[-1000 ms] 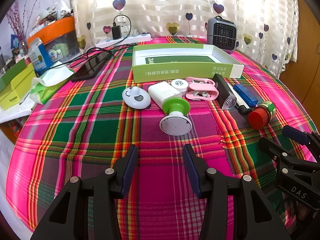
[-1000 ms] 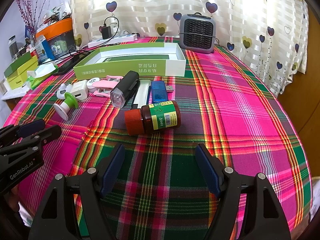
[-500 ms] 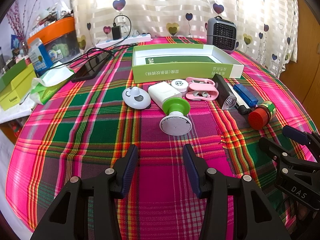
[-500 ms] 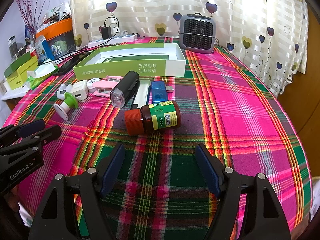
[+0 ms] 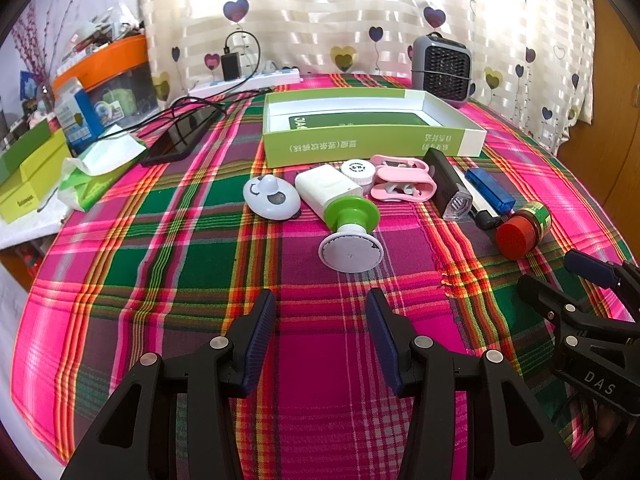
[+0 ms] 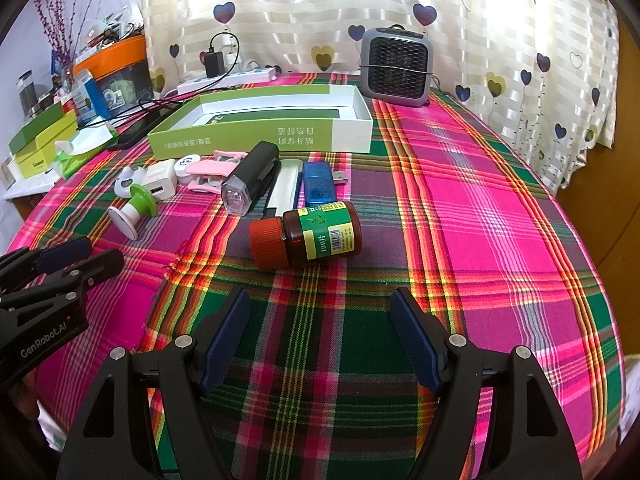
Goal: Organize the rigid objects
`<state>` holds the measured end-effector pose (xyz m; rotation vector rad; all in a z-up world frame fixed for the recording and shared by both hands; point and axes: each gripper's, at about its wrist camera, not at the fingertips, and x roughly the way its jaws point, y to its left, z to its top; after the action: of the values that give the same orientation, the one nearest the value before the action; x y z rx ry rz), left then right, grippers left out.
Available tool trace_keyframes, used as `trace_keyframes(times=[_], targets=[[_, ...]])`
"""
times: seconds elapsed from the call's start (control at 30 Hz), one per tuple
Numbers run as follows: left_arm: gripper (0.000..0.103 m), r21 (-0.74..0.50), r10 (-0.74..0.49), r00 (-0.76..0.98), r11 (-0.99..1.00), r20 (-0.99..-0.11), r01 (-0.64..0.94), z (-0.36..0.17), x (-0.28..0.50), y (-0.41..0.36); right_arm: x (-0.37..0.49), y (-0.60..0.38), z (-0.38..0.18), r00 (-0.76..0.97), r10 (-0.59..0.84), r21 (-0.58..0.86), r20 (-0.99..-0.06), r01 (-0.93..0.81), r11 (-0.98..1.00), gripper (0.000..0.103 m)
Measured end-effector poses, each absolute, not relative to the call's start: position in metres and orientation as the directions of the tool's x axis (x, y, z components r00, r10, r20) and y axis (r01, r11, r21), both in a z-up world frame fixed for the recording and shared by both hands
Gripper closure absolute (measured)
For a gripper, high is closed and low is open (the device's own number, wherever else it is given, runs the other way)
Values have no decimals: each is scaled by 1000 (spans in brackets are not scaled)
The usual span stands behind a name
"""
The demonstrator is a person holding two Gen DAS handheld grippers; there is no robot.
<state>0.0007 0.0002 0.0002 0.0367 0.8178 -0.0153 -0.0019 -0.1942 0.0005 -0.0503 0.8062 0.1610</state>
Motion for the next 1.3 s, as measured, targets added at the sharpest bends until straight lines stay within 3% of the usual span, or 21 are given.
trace_keyframes(times=[0.23, 0.47, 0.67, 1.07, 1.3], targets=[[57, 23, -24, 682, 998, -731, 59, 3, 4, 0, 0, -195, 3, 669, 140, 23, -730, -181, 983, 30], [58, 5, -63, 672, 995, -738, 99, 4, 8, 4, 13, -219, 16, 660, 246, 119, -709, -232, 965, 30], [58, -95, -189, 647, 980, -739, 178, 6, 13, 4, 29, -212, 26, 651, 333, 126, -683, -344, 930, 30], [58, -111, -189, 642, 981, -743, 161, 7, 23, 4, 19, -198, 14, 523, 451, 200, -723, -467, 861, 30], [58, -98, -177, 645, 983, -743, 156, 9, 28, 4, 7, -192, 20, 546, 426, 119, -722, -508, 853, 30]])
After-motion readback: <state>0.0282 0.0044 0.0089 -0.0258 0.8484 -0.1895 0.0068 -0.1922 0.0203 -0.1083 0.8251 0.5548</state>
